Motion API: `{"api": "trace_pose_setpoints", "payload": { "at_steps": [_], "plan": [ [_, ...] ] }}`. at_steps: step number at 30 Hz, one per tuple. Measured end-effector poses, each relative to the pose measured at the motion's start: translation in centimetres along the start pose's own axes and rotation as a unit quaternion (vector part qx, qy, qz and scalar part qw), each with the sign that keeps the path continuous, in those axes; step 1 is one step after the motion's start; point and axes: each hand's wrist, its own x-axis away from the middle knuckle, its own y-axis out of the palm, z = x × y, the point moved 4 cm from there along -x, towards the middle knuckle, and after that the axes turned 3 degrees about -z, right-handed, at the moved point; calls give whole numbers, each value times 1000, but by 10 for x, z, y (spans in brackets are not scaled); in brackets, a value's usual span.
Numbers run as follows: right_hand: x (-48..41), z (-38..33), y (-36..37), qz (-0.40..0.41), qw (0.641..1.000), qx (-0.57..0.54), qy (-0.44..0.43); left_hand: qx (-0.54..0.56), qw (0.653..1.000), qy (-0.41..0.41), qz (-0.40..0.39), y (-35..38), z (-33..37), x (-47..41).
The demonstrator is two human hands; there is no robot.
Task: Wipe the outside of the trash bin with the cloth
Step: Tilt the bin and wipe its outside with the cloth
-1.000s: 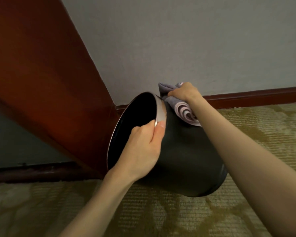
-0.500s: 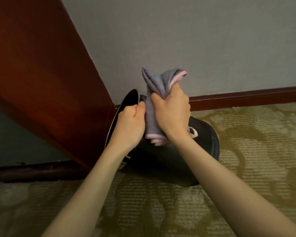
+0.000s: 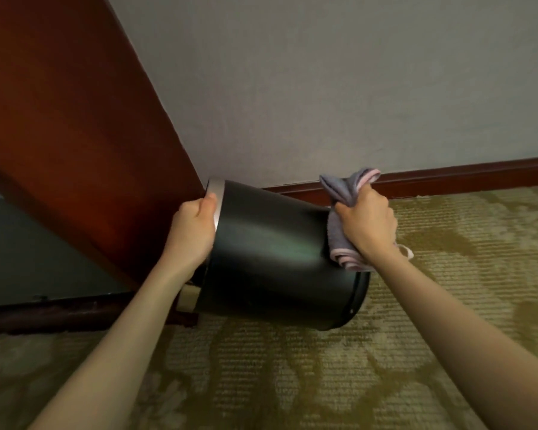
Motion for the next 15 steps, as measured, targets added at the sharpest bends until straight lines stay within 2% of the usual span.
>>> {"api": "trace_pose_setpoints", "payload": {
  "at_steps": [6, 11, 15],
  "plan": [
    [3, -10, -1, 9, 999, 6, 43, 35, 998, -50, 1, 1, -2, -4],
    [35, -55, 10, 60, 997, -54, -12, 100, 990, -91, 27, 10, 7, -5],
    [52, -94, 12, 61, 985, -139, -83, 177, 975, -121, 61, 26, 24, -12]
  ]
}}
